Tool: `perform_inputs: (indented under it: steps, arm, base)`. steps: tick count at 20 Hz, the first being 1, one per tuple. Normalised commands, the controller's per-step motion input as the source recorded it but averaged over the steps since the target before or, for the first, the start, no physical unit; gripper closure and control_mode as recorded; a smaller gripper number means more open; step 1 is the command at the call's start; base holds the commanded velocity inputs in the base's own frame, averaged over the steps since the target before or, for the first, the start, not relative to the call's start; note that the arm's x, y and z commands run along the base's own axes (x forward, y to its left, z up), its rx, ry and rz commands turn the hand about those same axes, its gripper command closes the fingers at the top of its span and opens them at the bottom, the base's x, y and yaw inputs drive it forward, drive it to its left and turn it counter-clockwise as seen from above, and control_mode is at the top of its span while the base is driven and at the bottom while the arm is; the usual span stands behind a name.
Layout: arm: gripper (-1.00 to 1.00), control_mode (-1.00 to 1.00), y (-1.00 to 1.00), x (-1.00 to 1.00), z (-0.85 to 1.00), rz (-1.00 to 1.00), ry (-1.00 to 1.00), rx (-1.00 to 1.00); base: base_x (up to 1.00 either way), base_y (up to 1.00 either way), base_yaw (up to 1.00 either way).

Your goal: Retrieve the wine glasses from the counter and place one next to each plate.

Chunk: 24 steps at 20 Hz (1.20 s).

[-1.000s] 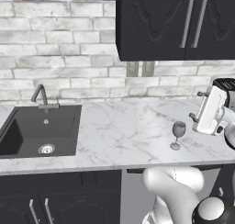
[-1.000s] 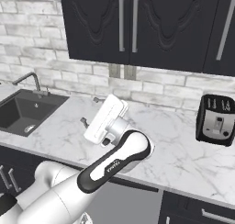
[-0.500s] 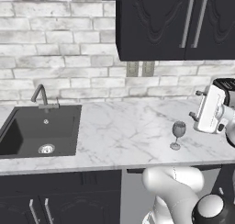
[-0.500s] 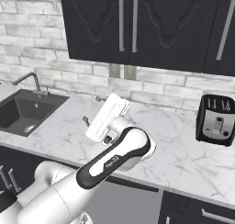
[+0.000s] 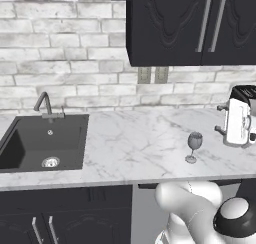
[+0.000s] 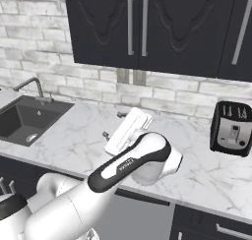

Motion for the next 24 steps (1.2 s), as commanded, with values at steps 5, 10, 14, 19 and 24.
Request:
perform_inputs:
  steps: [5, 10, 14, 19, 24]
  arm:
    - [-1.0, -1.0, -0.39, 0.22, -0.53, 0.0, 0.41, -0.05]
    - [-1.0, -1.0, -0.1, 0.13, -0.62, 0.0, 0.13, -0.08]
    - [-1.0, -1.0, -0.04, 0.29, -0.5, 0.0, 0.0, -0.05]
    - [-1.0, -1.0, 0.0, 0.18, -0.27, 0.0, -0.01, -0.04]
    - [-1.0, -1.0, -0.02, 0.27, -0.3, 0.0, 0.03, -0.07]
  base:
    - [0.0, 0.0, 0.0]
    - [0.0, 0.0, 0.0]
    - [0.0, 0.0, 0.0]
    - [0.0, 0.0, 0.0]
    - [0.0, 0.0, 0.0]
